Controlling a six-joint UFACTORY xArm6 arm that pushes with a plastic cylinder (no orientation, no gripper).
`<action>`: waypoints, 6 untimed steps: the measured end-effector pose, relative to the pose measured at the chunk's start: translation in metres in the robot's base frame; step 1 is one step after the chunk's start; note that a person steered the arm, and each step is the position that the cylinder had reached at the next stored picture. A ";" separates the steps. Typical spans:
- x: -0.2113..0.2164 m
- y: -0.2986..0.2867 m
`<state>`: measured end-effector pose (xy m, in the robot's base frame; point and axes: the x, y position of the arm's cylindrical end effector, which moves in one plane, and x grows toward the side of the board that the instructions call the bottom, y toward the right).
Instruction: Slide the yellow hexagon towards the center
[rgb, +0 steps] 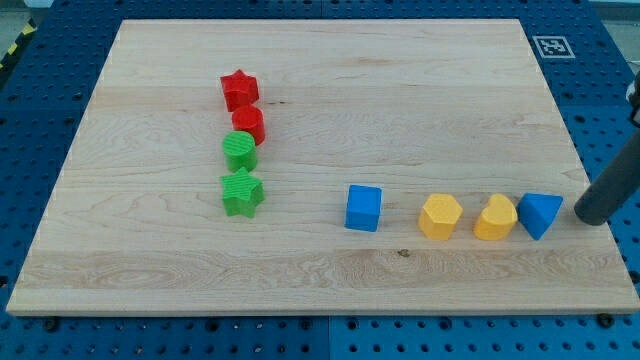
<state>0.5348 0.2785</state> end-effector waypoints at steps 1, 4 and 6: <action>0.019 -0.003; 0.020 -0.026; 0.018 -0.034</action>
